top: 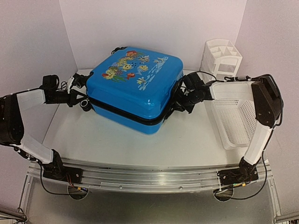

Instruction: Open, take out, and arrange the luggage

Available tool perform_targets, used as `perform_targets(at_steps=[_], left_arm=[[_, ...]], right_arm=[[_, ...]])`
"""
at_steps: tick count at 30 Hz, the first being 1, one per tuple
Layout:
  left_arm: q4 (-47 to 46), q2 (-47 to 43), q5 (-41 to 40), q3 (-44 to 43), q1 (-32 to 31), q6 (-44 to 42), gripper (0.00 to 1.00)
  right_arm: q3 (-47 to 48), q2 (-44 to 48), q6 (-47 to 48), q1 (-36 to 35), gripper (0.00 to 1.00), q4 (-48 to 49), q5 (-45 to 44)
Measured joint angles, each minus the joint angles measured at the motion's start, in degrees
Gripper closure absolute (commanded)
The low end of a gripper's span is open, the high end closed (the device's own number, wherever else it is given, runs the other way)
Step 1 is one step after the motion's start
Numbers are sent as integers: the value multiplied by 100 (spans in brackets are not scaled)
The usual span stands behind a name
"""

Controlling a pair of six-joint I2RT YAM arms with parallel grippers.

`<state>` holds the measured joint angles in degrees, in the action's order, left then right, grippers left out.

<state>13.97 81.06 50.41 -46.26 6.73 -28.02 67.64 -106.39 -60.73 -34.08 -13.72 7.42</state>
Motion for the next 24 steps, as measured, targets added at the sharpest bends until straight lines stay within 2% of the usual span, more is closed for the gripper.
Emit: perform_targets(at_steps=[4, 7, 10, 15, 19, 24], left_arm=[[250, 182, 355, -143, 150, -271, 100], [200, 220, 566, -124, 219, -58, 100], [-336, 231, 747, 115, 267, 816, 100], [-1837, 240, 914, 748, 348, 2882, 100], [-2534, 237, 897, 1003, 351, 3844, 100], [-2936, 262, 723, 1090, 351, 4659, 100]], right_arm=[[145, -72, 244, 79, 100, -194, 159], [208, -109, 376, 137, 100, -275, 283], [243, -127, 435, 175, 100, -317, 343], [301, -151, 461, 205, 100, -388, 358], [342, -183, 461, 223, 100, -419, 377], [449, -262, 448, 241, 100, -494, 449]])
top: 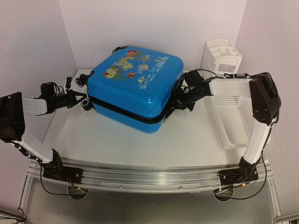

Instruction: Open, take out, and arrange the luggage

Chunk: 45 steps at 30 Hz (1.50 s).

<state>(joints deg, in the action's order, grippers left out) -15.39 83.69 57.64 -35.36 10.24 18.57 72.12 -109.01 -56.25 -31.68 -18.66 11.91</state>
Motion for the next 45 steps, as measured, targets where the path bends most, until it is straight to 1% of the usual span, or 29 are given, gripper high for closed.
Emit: perform_targets(at_steps=[4, 8, 10, 12, 15, 18, 20, 26, 31, 34, 38, 40, 43, 45], left_arm=[[-259, 71, -74, 48, 0, 532, 100], [-506, 118, -78, 138, 9, 847, 100], [-612, 183, -12, 139, 22, 815, 100], [-677, 264, 133, 102, 52, 586, 100], [-440, 365, 394, -99, 89, -251, 100], [113, 447, 622, -368, 132, -1383, 100], [363, 528, 762, -505, 162, -1952, 100], [460, 688, 1111, -570, 195, -2631, 100], [1065, 703, 1237, -768, 196, -3697, 100], [1868, 705, 1268, -1036, 195, -4631, 100], [3731, 716, 1218, -1541, 149, -6554, 100], [4475, 716, 1178, -1669, 74, -7377, 100], [5174, 716, 1152, -1730, -52, -8149, 100], [5508, 716, 1131, -1782, -130, -8503, 100]], right_arm=[[1, -17, -58, 4, 100, 28, 32], [-49, -12, -84, 4, 100, 90, 37], [-71, -4, -74, 6, 100, 124, 52], [-77, -4, -51, 15, 100, 132, 77], [-77, -4, 18, 47, 100, 135, 165], [-79, -12, 101, 118, 100, 135, 341], [-79, -19, 162, 173, 100, 136, 462], [-7, -68, 374, 310, 100, 34, 633], [389, -236, 663, 408, 100, -511, 654], [499, -254, 781, 451, 100, -762, 548], [581, -257, 1057, 617, 100, -991, 539], [720, -304, 1284, 733, 100, -1209, 546], [1113, -513, 1728, 869, 100, -1652, 585], [1332, -622, 2004, 929, 100, -1867, 613]])
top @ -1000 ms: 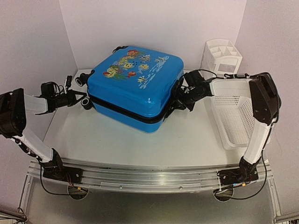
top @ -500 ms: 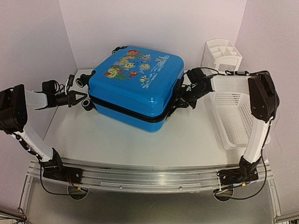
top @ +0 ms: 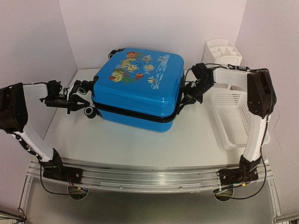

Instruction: Open, take out, and arrange the luggage

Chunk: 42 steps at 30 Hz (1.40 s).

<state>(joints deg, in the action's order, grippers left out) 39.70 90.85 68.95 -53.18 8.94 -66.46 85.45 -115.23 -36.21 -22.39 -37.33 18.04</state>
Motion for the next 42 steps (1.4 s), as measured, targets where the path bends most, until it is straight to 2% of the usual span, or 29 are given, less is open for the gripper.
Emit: perform_targets(at_steps=[10, 14, 22, 29, 36, 42], left_arm=[[1411, -2, -121, -120, -403, -1998, 100], [1578, -4, -159, -121, -456, -2378, 100], [1462, -188, -437, -118, -472, -2403, 100], [989, -251, -640, -111, -413, -1843, 100], [843, -205, -726, -118, -391, -2042, 100], [277, 42, -715, -287, -208, -1443, 100]], right_arm=[[295, -136, 1305, 226, 100, -490, 268], [295, -136, 1633, 275, 100, -577, 427], [78, -94, 1906, 316, 100, -374, 616], [29, -62, 2232, 336, 100, -305, 630], [46, -62, 2639, 384, 100, -301, 619], [40, -62, 2824, 393, 100, -296, 614]])
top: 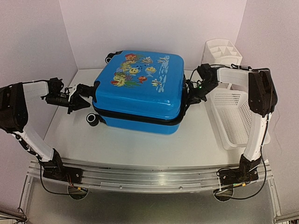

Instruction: Open, take out, and arrange the luggage

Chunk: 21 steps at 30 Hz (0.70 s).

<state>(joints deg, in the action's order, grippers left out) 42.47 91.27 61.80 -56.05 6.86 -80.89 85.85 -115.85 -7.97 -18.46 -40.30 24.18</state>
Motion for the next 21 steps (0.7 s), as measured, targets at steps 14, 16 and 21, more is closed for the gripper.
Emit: perform_targets(at_steps=[14, 16, 21], left_arm=[[-705, 646, 143, -497, 31, 863, 100], [-761, 741, 142, -628, 20, 915, 100], [-497, 854, 84, -983, -106, 772, 100]], right_arm=[[-14, 0, 45, 14, 100, -6, 38], [-16, 0, 43, 21, 100, -10, 72], [-5, 2, 36, 67, 69, -7, 125]])
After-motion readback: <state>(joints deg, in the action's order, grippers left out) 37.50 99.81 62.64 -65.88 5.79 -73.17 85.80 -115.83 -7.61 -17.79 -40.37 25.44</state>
